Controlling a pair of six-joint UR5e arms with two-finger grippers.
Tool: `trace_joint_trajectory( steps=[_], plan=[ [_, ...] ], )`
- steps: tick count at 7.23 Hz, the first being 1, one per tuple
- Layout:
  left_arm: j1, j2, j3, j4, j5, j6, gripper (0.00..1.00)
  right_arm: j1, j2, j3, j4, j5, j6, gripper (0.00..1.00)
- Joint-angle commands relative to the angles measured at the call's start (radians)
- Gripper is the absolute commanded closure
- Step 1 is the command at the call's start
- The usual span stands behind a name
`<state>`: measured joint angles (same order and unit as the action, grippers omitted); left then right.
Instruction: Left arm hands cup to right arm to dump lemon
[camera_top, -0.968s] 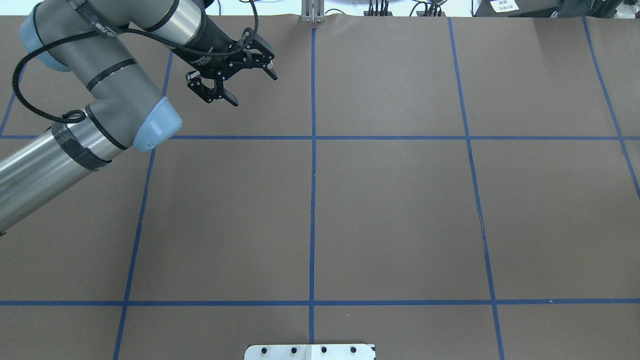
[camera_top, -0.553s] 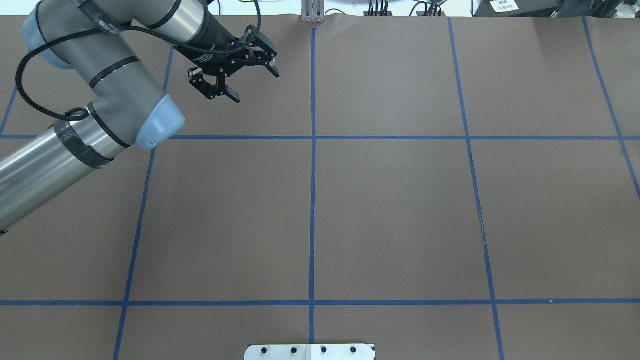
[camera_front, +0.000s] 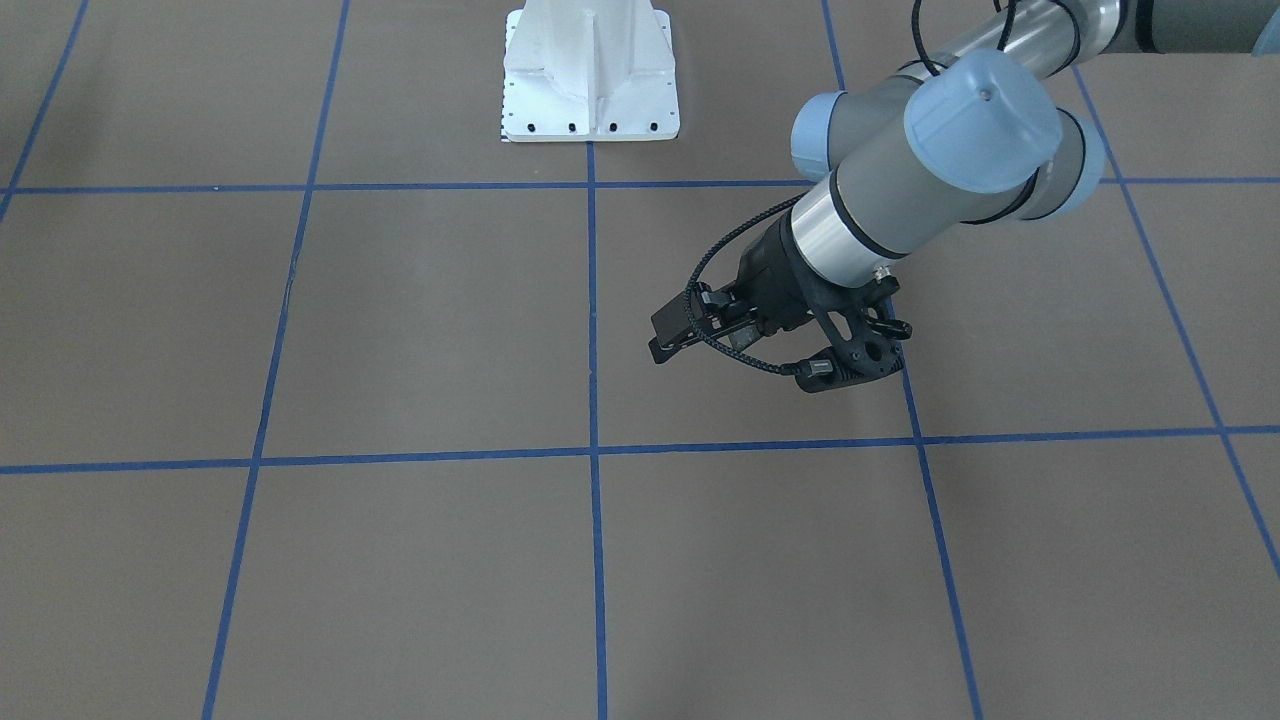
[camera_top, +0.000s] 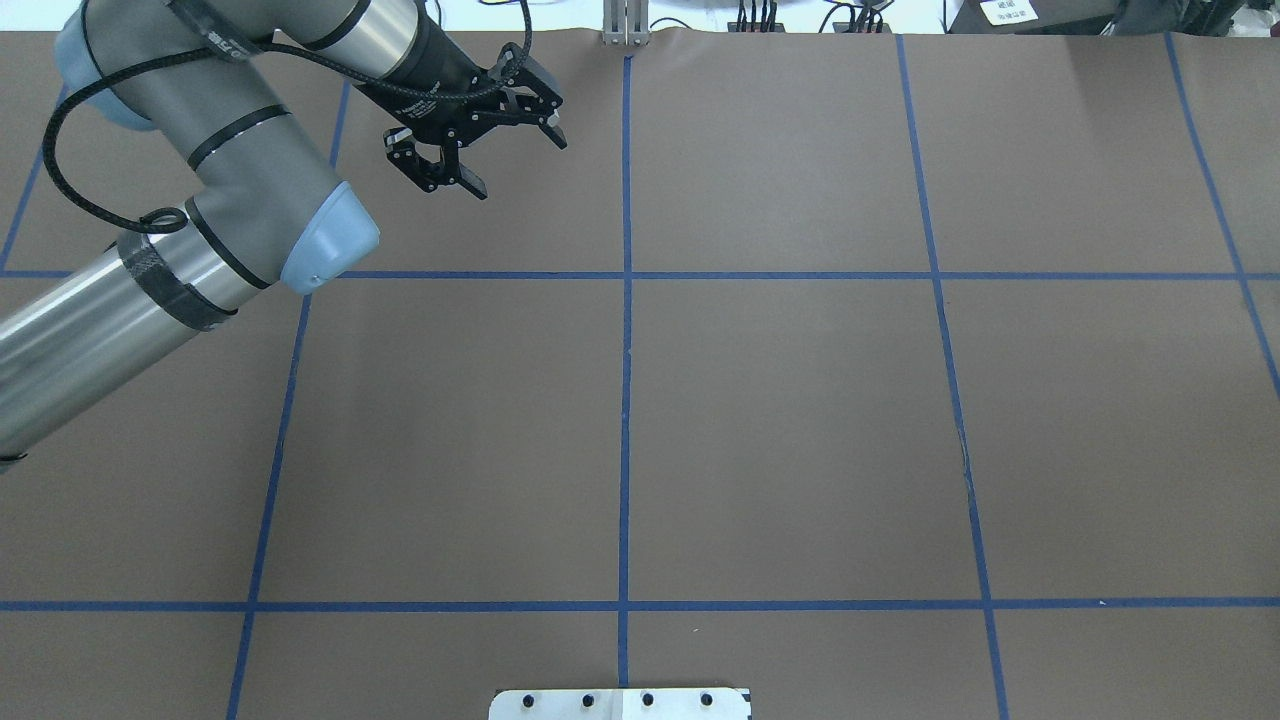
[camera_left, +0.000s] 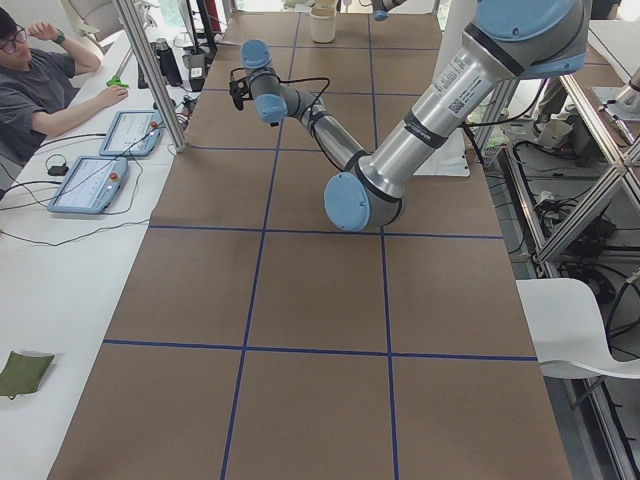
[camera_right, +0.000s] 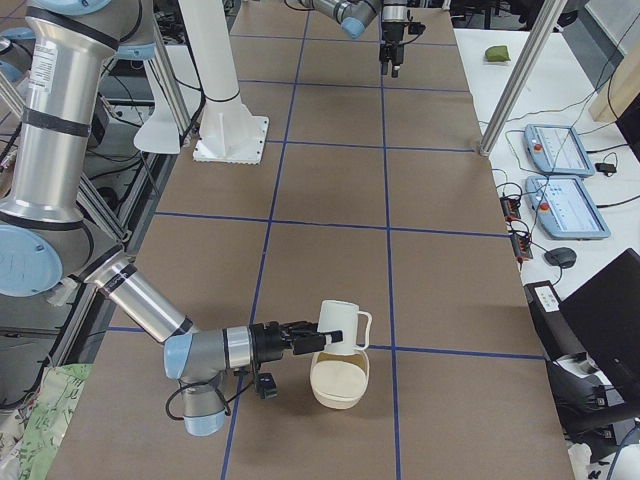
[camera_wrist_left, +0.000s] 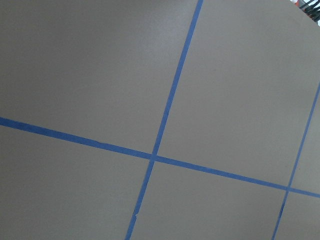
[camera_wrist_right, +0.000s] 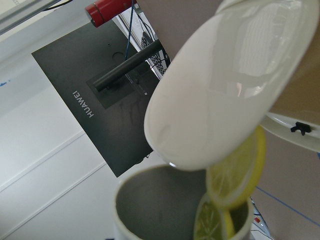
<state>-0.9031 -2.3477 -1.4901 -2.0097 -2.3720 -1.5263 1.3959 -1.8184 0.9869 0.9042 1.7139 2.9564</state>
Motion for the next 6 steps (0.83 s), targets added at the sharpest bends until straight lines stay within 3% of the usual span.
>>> trace_joint_trajectory(
  steps=[1,6],
  plan=[
    [0.000,-0.002,0.002,0.000,0.005,0.000,0.00,0.000,0.010,0.004,0.010,0.001,0.090,1.00],
    [0.001,-0.001,0.004,0.000,0.011,0.000,0.00,0.000,0.034,0.019,0.009,0.012,0.075,1.00]
  ],
)
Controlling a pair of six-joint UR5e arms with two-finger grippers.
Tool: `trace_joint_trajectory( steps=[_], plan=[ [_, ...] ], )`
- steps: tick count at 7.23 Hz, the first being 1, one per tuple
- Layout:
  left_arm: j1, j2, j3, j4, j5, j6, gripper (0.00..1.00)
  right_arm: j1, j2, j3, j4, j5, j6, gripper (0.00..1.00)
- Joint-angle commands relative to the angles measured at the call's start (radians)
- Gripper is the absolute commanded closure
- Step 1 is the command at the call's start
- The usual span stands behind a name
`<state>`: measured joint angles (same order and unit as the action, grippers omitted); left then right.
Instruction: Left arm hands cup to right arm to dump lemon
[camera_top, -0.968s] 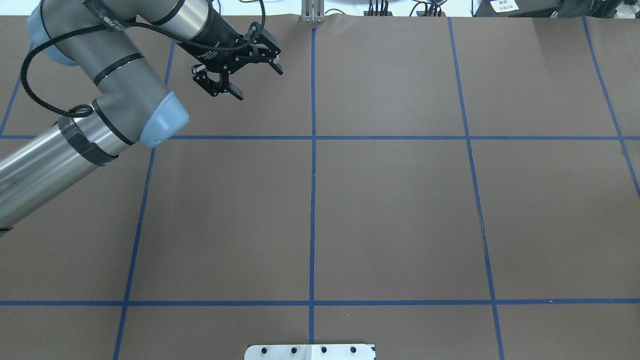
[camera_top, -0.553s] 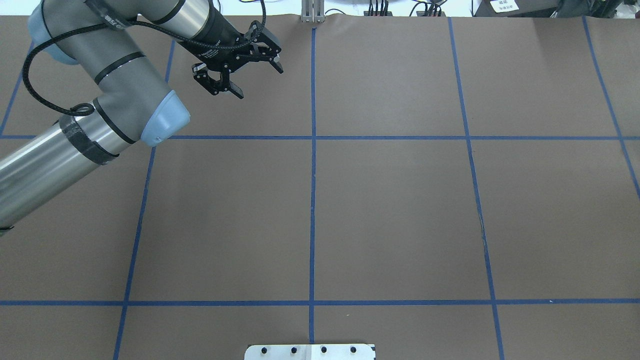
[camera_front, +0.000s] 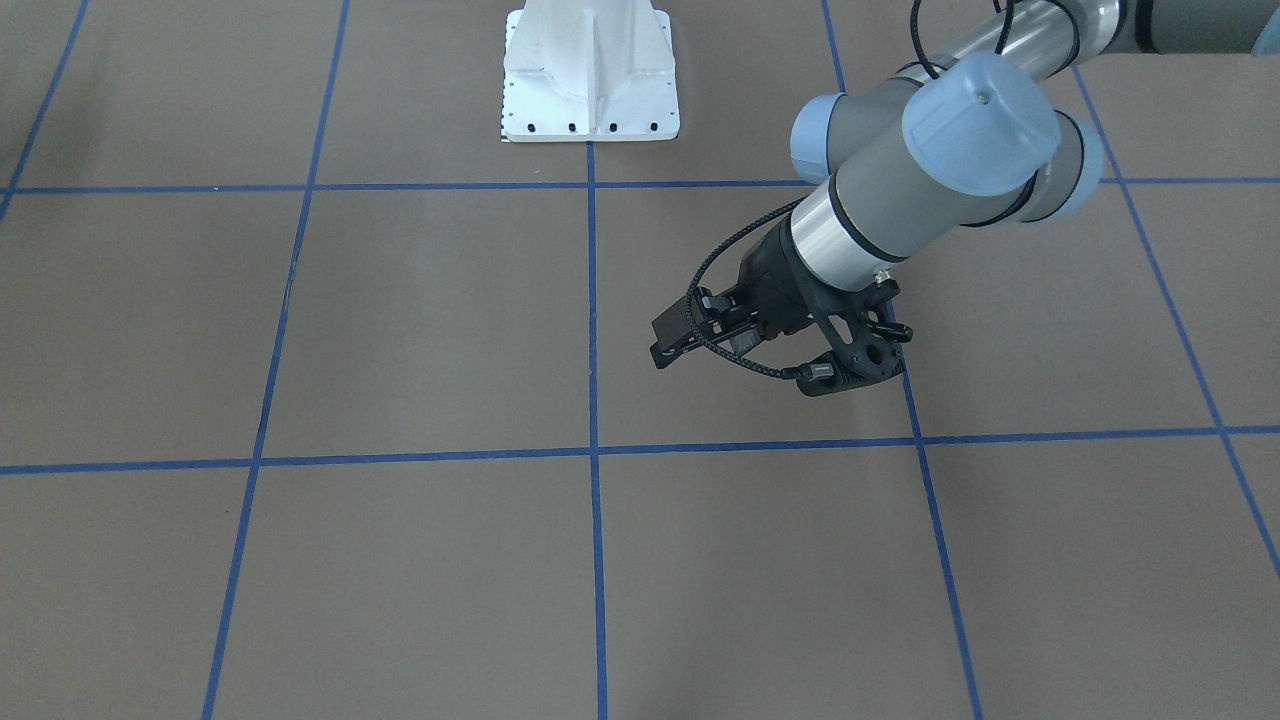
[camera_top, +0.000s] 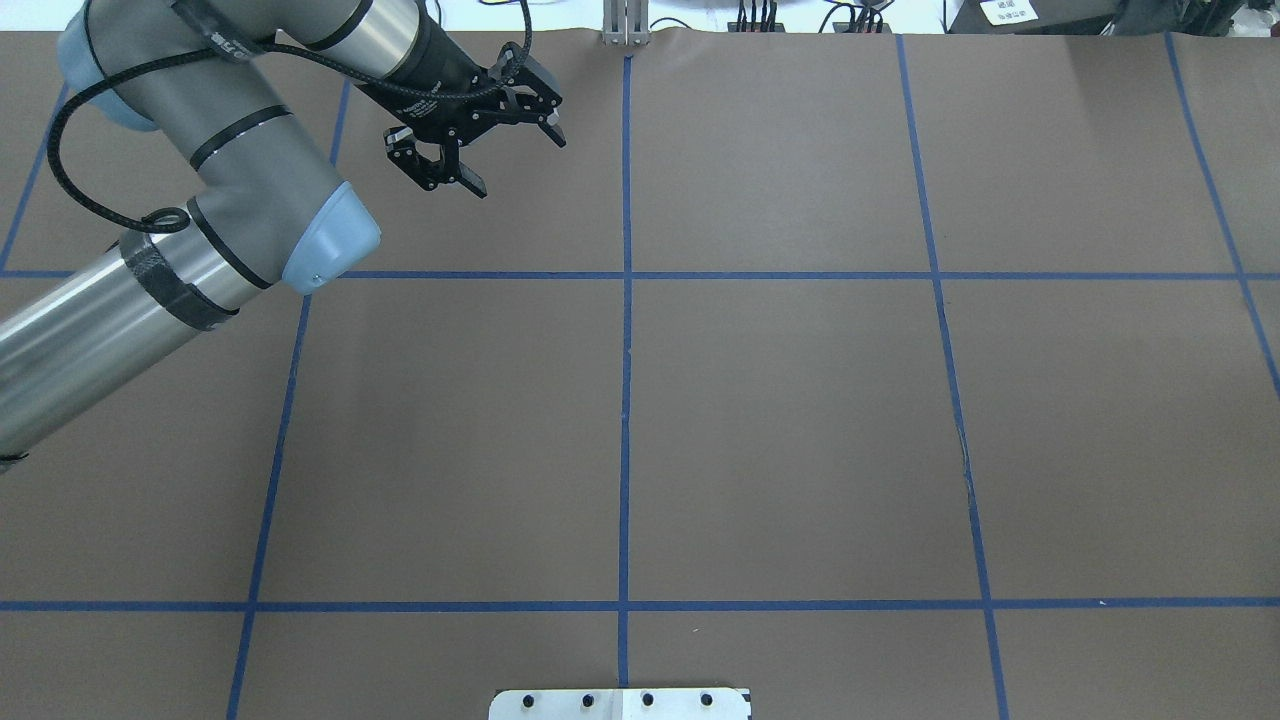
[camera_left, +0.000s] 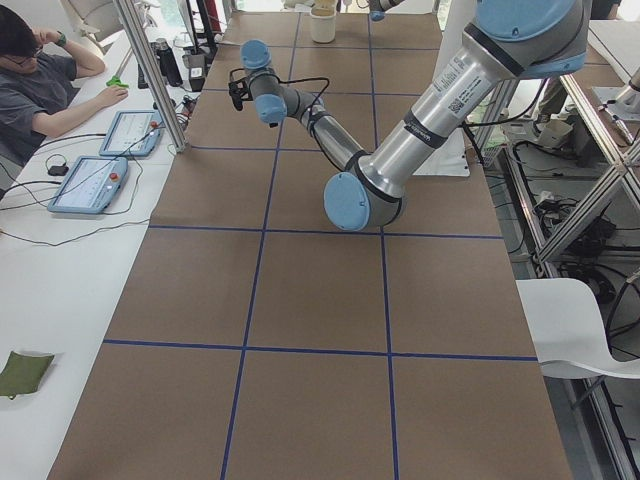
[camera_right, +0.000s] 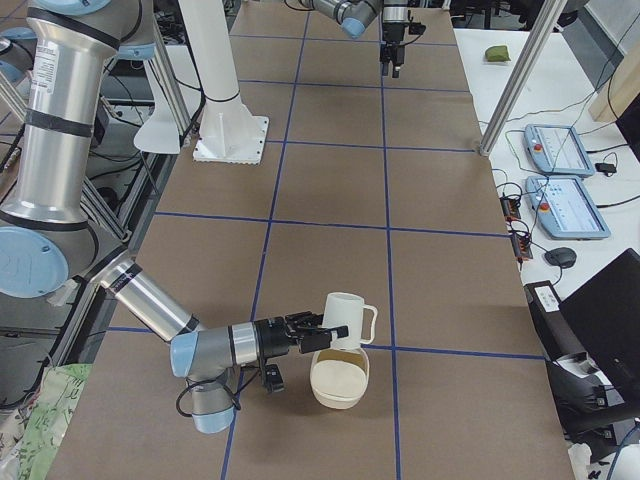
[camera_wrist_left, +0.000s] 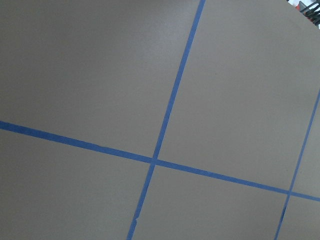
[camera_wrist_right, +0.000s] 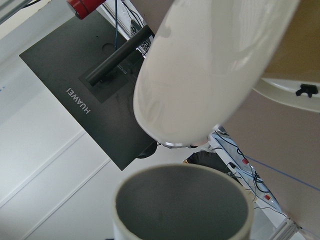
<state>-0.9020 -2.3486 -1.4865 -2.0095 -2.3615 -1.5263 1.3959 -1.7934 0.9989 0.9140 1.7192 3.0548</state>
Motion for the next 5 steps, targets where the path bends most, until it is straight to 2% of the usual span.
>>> trace_joint_trajectory(
  steps=[1,4,5],
  plan=[
    [-0.001,-0.001,0.002,0.000,0.001,0.000,0.00,0.000,0.044,0.012,-0.004,0.010,-0.135,1.00],
    [-0.001,-0.005,0.005,0.000,0.001,0.002,0.00,-0.005,0.078,0.012,-0.007,0.017,-0.469,1.00],
    [-0.001,-0.005,0.011,0.000,0.001,0.002,0.00,-0.008,0.078,0.017,-0.006,0.049,-0.576,1.00]
  ],
)
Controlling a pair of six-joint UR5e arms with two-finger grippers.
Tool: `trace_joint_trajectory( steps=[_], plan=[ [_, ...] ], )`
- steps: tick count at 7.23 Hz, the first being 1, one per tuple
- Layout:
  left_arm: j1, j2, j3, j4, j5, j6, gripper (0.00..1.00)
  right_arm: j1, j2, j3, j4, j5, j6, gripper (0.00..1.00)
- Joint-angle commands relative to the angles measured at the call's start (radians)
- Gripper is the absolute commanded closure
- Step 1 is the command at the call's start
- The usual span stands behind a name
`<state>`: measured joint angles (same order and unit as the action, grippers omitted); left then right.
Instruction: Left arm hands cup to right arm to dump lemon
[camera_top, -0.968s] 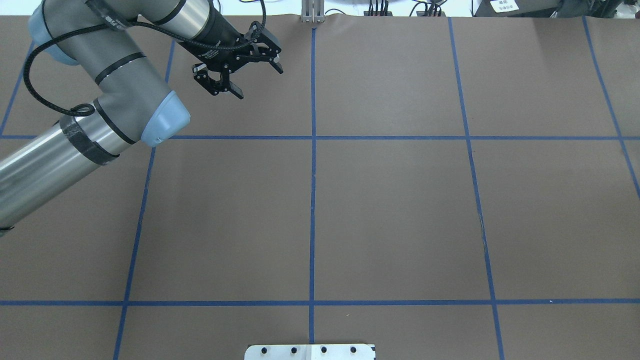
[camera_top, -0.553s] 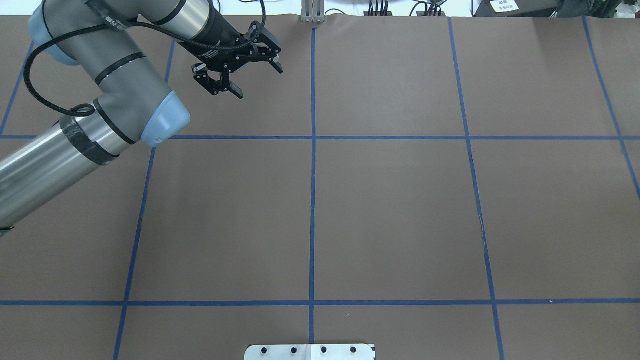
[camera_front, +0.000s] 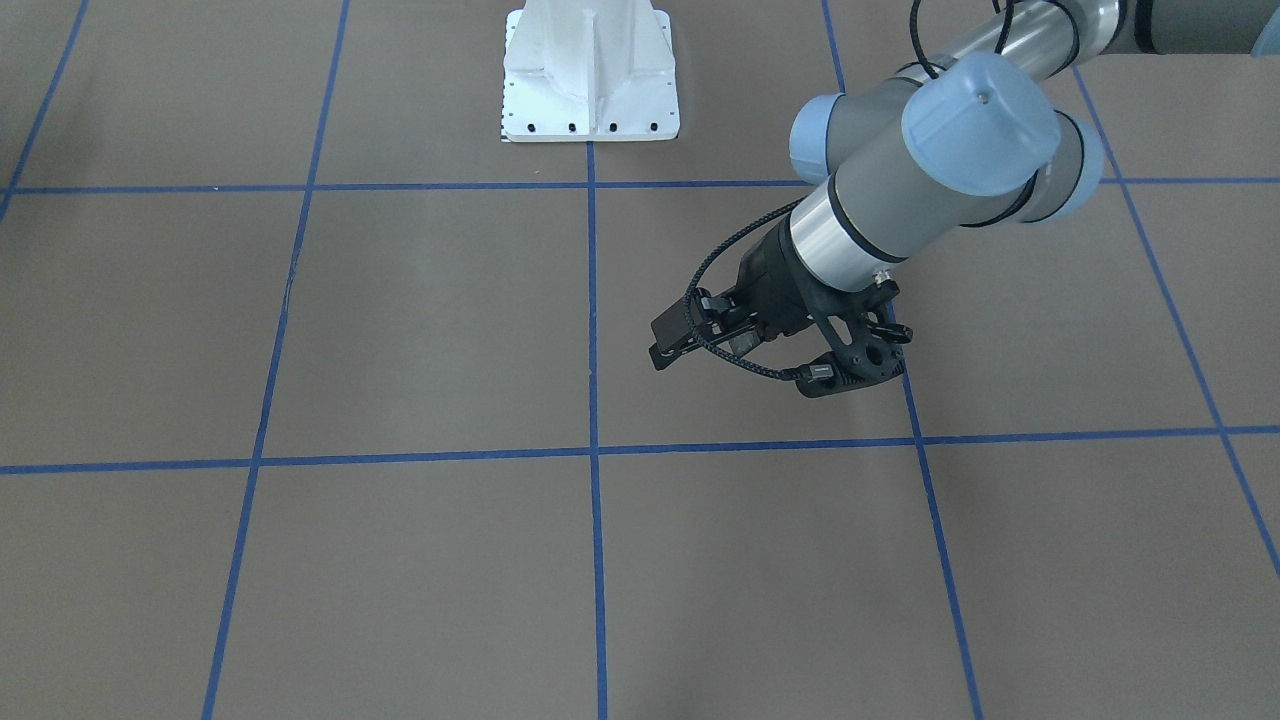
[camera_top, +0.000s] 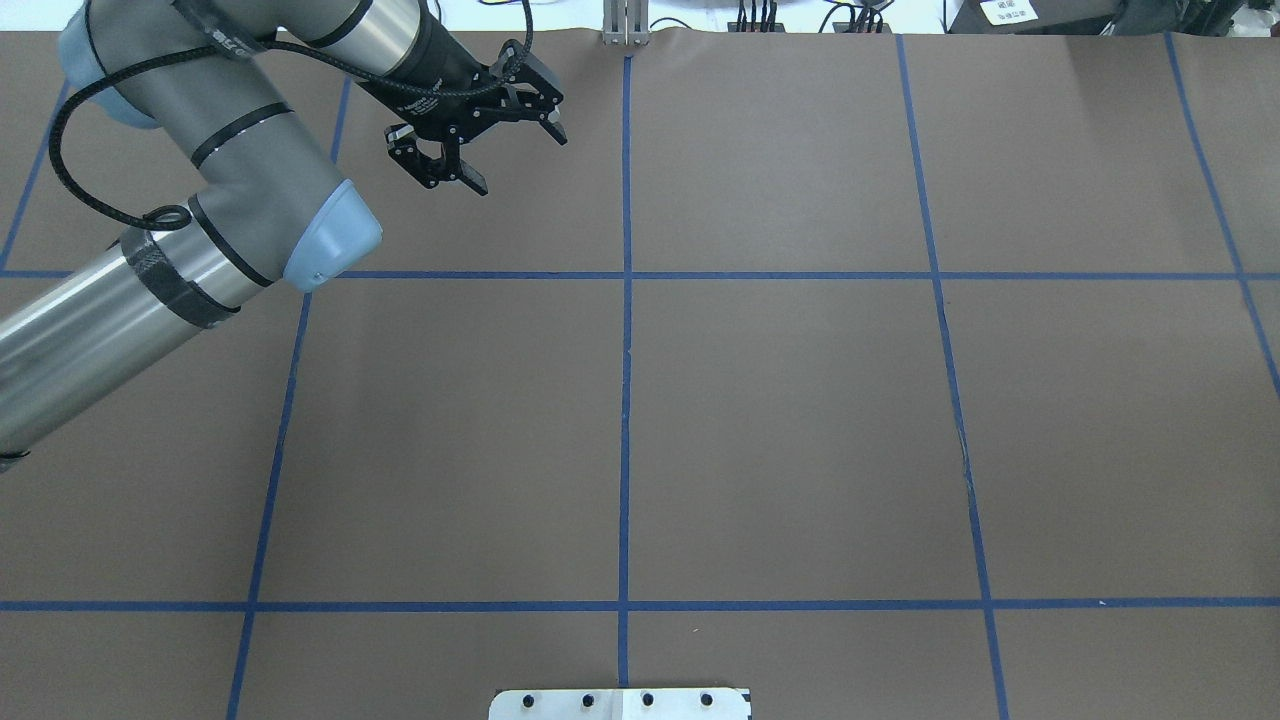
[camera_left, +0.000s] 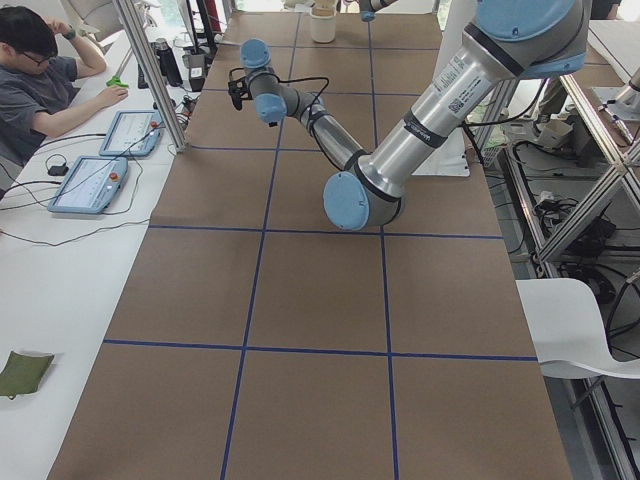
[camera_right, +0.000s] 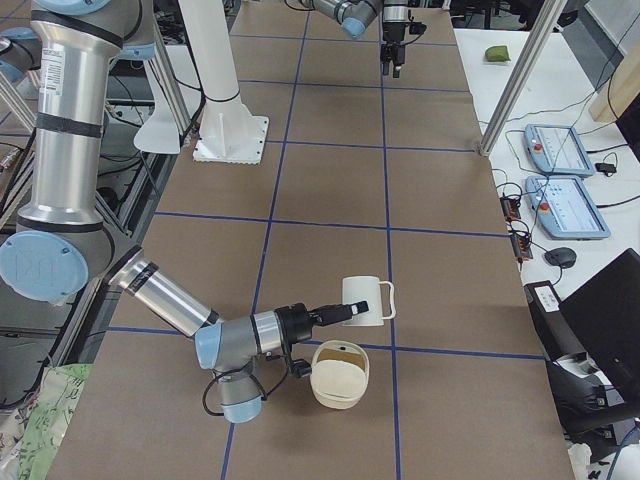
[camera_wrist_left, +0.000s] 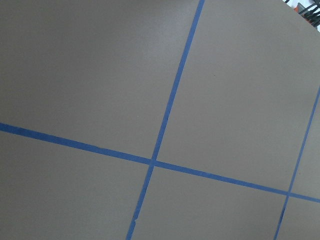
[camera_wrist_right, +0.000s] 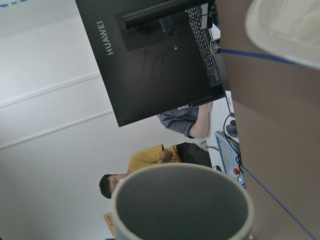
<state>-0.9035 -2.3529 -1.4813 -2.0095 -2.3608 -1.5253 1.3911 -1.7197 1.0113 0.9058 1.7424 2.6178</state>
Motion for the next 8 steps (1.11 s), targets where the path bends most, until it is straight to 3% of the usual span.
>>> trace_joint_trajectory(
  steps=[1,3,4,5,8],
  plan=[
    [0.000,-0.002,0.007,0.000,0.000,0.001,0.00,-0.003,0.002,0.027,-0.005,0.104,-0.314,1.00],
    [0.000,0.000,0.010,-0.002,0.000,0.001,0.00,-0.001,-0.018,0.055,0.001,0.164,-0.465,1.00],
    [-0.002,0.000,0.012,-0.002,0.000,0.001,0.00,-0.001,-0.029,0.079,-0.011,0.230,-0.657,1.00],
    [-0.003,0.001,0.012,-0.002,0.000,0.001,0.00,-0.001,-0.040,0.125,-0.049,0.239,-0.727,1.00],
    [-0.006,0.004,0.010,-0.002,0.003,0.002,0.00,0.000,-0.072,0.416,-0.440,0.268,-1.041,1.00]
  ],
)
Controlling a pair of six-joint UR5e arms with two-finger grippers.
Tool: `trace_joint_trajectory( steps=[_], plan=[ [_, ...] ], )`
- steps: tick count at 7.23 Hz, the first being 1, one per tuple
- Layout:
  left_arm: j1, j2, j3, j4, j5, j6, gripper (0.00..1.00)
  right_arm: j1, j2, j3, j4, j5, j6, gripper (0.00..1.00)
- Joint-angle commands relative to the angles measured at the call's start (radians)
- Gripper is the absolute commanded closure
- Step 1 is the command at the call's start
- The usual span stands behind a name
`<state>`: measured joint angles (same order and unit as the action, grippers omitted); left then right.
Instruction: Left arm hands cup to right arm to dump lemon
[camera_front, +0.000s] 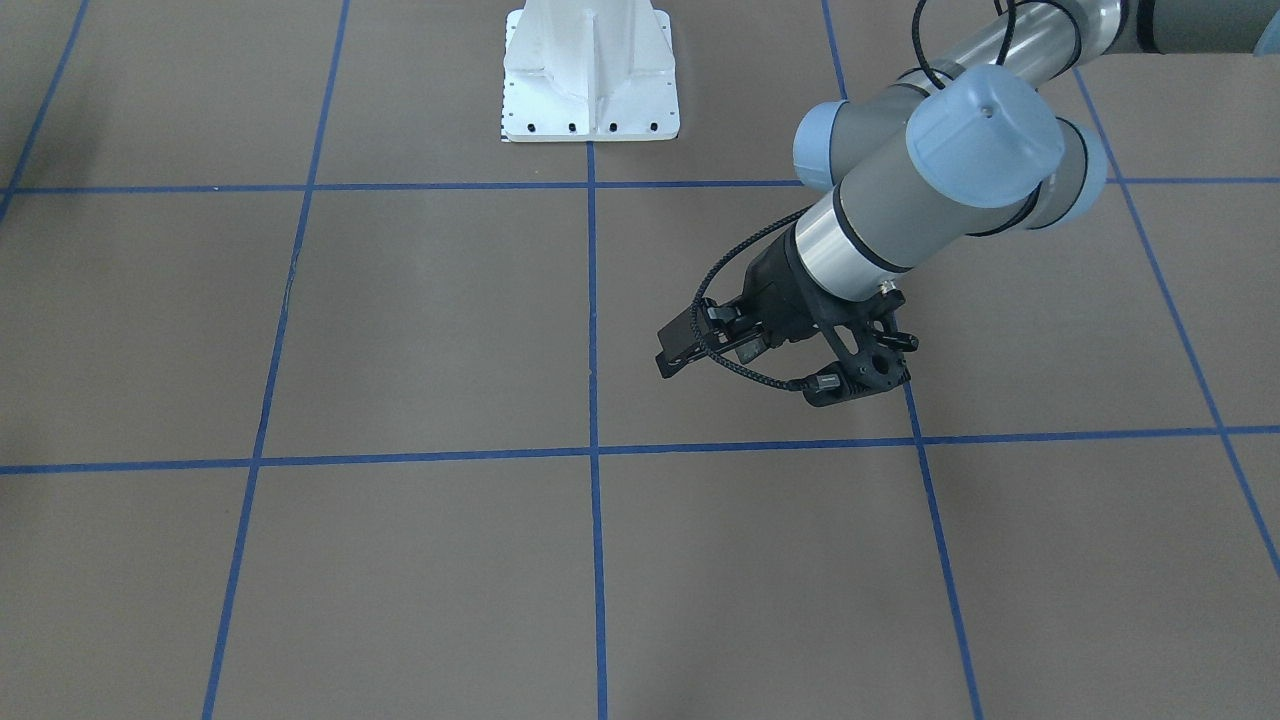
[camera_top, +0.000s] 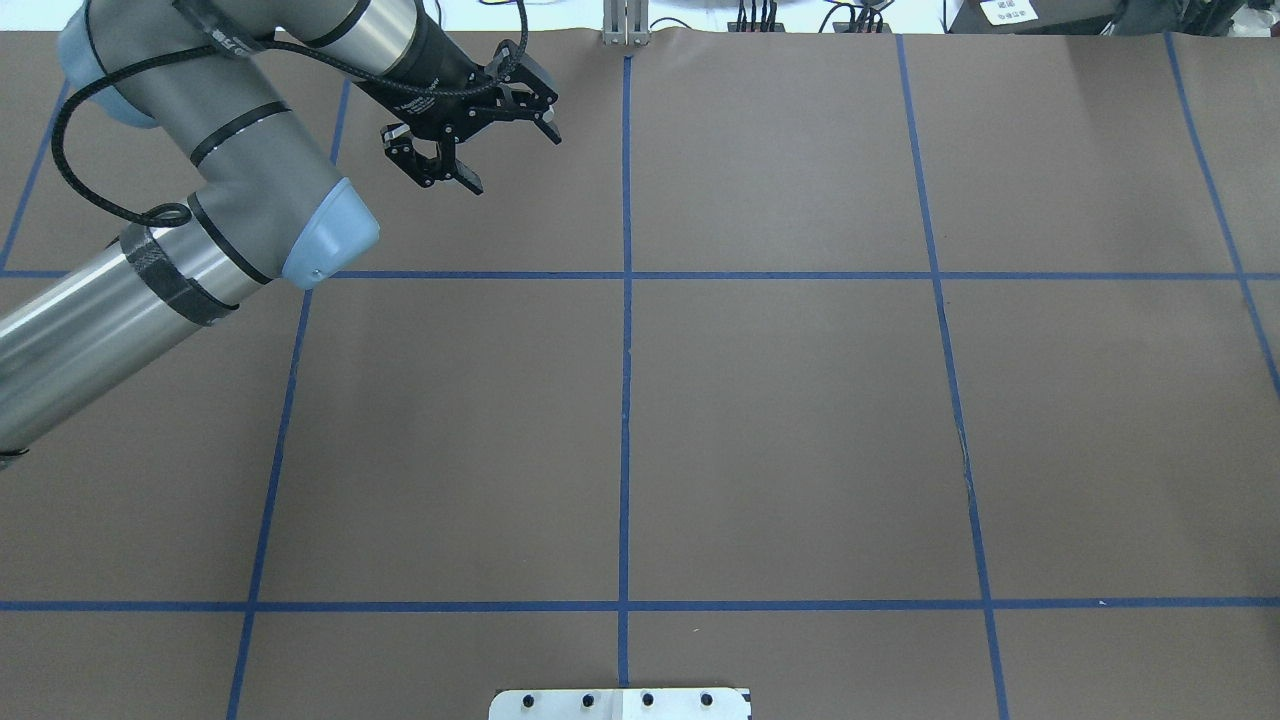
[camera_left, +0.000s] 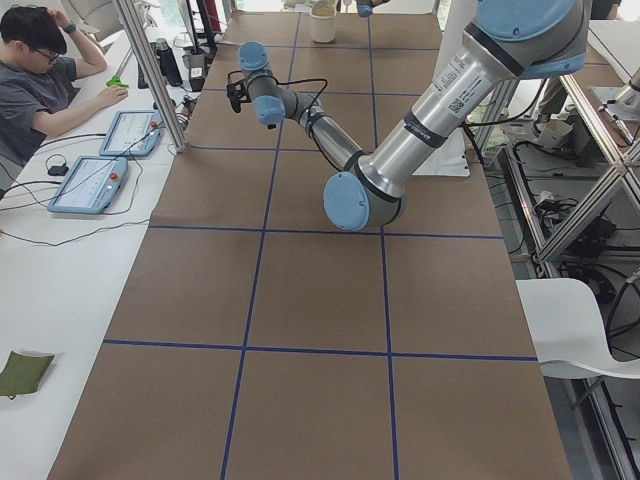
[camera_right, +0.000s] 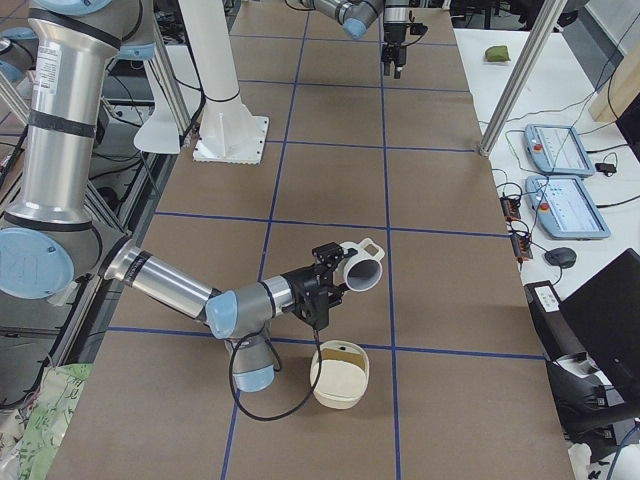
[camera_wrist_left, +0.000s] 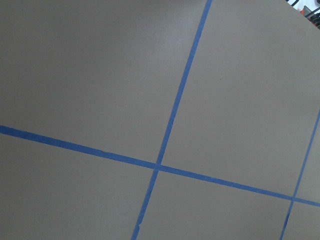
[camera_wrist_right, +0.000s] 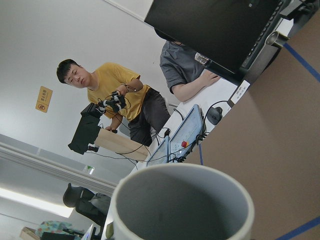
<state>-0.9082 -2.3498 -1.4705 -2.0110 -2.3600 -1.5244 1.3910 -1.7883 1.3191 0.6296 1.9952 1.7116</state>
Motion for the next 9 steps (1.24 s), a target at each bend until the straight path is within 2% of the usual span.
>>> trace_joint_trajectory(
  steps=[1,3,5,6,7,8,9],
  plan=[
    [-0.009,0.003,-0.005,0.000,0.016,0.001,0.00,-0.015,0.006,0.187,-0.311,0.020,-0.271,1.00],
    [-0.023,0.004,-0.001,0.000,0.018,0.001,0.00,-0.050,0.067,0.303,-0.595,0.020,-0.554,1.00],
    [-0.026,0.007,0.002,0.000,0.022,0.001,0.00,-0.124,0.149,0.325,-0.747,-0.024,-0.743,1.00],
    [-0.026,0.009,0.010,0.000,0.036,0.001,0.00,-0.168,0.196,0.330,-0.836,-0.089,-0.842,1.00],
    [-0.026,0.009,0.018,0.000,0.044,0.001,0.00,-0.255,0.222,0.362,-0.922,-0.213,-0.884,1.00],
    [-0.026,0.009,0.019,0.000,0.044,0.001,0.00,-0.382,0.243,0.402,-1.021,-0.410,-0.967,1.00],
    [-0.026,0.009,0.018,0.000,0.042,0.001,0.00,-0.491,0.318,0.448,-1.195,-0.584,-1.000,1.00]
  ],
)
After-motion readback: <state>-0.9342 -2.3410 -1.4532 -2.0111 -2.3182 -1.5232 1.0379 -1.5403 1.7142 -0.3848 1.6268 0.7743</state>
